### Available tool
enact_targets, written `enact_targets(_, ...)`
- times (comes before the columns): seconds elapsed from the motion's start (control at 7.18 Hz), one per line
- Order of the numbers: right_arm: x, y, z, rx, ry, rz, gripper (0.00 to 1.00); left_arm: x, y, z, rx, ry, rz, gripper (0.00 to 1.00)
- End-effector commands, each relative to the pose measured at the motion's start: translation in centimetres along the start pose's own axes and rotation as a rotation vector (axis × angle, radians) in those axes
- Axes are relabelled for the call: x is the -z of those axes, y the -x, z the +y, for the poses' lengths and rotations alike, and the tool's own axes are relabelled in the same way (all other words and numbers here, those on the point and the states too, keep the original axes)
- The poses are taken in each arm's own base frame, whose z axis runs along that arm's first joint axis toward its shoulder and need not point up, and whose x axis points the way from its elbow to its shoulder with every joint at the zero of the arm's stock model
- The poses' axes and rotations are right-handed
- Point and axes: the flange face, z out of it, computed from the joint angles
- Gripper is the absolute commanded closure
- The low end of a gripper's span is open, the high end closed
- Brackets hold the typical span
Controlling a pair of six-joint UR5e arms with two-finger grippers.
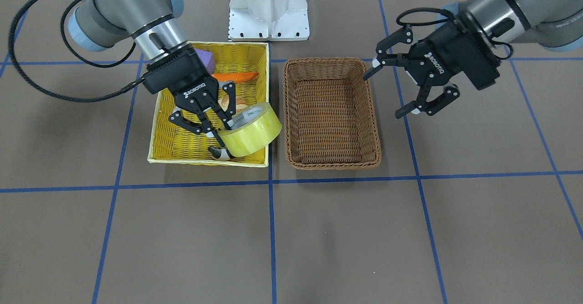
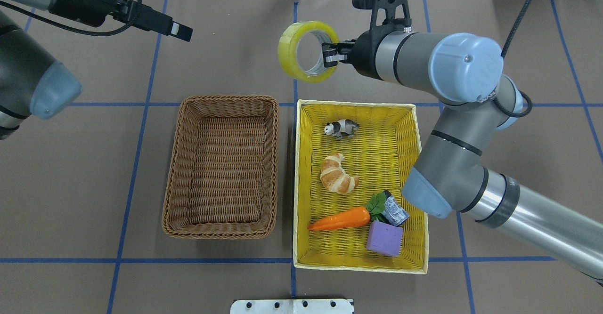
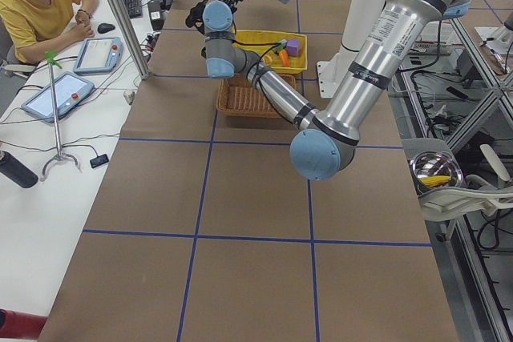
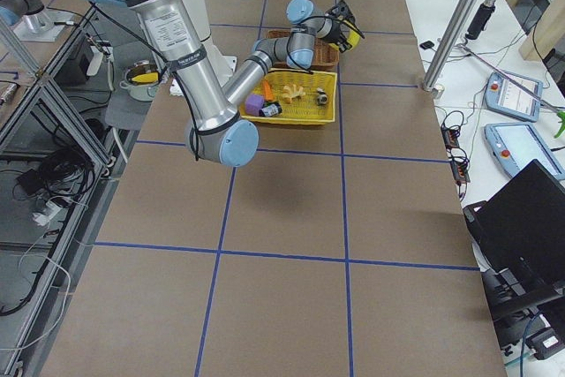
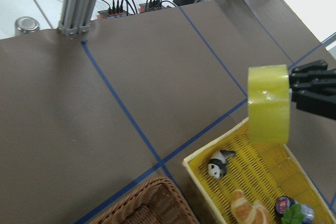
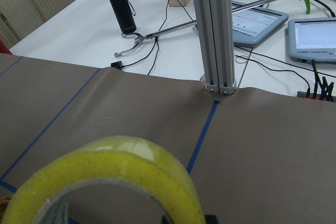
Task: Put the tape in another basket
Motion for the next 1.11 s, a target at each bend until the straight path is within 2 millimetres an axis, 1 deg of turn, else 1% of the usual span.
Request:
enact_targets(0.0, 0.0, 4.7, 1.3, -0.001, -0.015, -0.045, 1.00, -2.3, -2.5, 0.3, -0.017, -0.019, 0.042, 0.01)
enact_targets(0.14, 0.0, 6.1, 1.7, 0.001, -0.014, -0.064, 1.00, -3.5, -3.3, 0.9, -0.028, -0.022, 0.056, 0.01)
enact_targets(0.28, 0.2, 6.7, 2.1, 0.004, -0.008, -0.076, 1.00, -4.1, -3.5, 1.1, -0.029, -0.029, 0.052, 0.01)
enact_targets(0.56, 0.3, 8.8, 2.3, 0.007, -0.027, -0.091, 1.00, -4.8, -3.7, 1.5, -0.028, -0.021, 0.056, 0.01)
enact_targets(0.7, 0.4, 9.4, 2.1, 0.006, -0.033, -0.096, 1.00, -5.3, -4.0, 1.9, -0.028, -0.011, 0.064, 0.01)
enact_targets(0.97, 0.5, 9.7, 1.8, 0.005, -0.038, -0.102, 1.00, -5.7, -4.1, 2.3, -0.027, -0.003, 0.069, 0.01)
